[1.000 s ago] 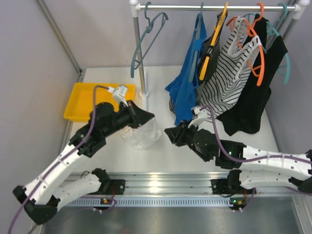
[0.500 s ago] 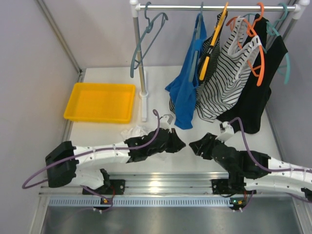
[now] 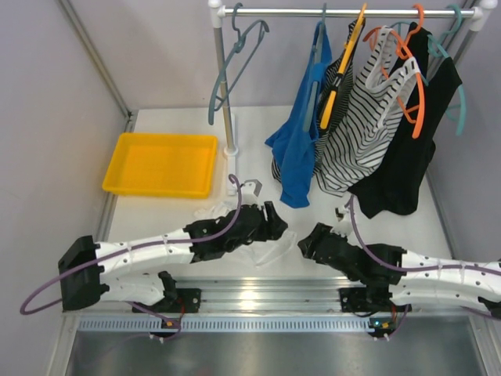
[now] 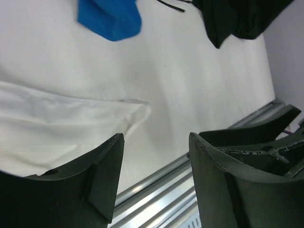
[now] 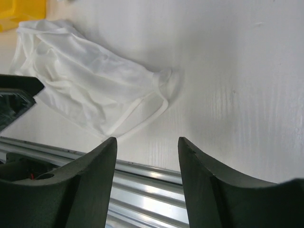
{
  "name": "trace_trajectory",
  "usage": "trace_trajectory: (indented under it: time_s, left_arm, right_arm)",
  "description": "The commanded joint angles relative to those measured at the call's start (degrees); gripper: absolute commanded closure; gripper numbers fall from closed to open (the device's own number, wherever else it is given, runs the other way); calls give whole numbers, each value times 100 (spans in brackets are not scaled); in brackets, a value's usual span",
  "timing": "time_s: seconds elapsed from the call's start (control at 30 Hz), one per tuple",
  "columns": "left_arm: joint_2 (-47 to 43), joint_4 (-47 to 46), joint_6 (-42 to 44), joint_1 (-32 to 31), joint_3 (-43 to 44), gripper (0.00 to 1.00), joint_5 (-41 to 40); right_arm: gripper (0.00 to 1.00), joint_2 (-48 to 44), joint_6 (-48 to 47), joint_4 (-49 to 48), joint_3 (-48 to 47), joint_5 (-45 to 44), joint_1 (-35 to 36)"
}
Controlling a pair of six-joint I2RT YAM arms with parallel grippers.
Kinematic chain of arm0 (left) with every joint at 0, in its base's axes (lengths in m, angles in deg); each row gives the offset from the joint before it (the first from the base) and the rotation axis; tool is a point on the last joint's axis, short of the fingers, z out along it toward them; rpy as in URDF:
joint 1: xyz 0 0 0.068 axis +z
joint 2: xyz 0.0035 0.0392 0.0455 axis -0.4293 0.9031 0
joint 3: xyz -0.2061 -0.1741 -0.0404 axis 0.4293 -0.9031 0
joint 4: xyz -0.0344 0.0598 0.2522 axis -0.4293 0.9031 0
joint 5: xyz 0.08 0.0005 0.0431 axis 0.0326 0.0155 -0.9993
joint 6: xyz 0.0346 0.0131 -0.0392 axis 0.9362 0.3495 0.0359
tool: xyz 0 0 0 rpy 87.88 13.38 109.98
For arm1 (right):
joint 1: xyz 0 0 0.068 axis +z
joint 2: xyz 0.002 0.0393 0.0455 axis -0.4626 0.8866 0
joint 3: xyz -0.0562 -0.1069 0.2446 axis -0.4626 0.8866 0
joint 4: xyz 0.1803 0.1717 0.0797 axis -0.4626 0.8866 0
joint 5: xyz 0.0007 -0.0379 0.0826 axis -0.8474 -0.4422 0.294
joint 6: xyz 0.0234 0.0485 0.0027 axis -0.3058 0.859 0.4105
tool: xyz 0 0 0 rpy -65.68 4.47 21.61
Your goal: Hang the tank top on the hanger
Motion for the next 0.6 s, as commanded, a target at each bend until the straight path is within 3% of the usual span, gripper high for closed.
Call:
trace_trajectory:
  time_s: [0.0, 0.23, 0.37, 0.57]
  left_arm:
    - [-495, 1041, 129, 272, 220, 38, -681]
    - [-1049, 2511, 708, 1204, 633, 42, -1094]
    - [-1181, 2802, 1121, 1775, 905, 43, -937]
    - [-795, 3145, 1842, 3041, 1204, 50, 144]
  right_arm:
    - [46, 342, 18, -774, 84, 318, -79]
    - [51, 1607, -990, -2039, 242, 1319, -949]
    - [54, 2020, -1703, -2663, 243, 1593, -1485]
    - [58, 2592, -2205, -3332, 225, 1927, -1635]
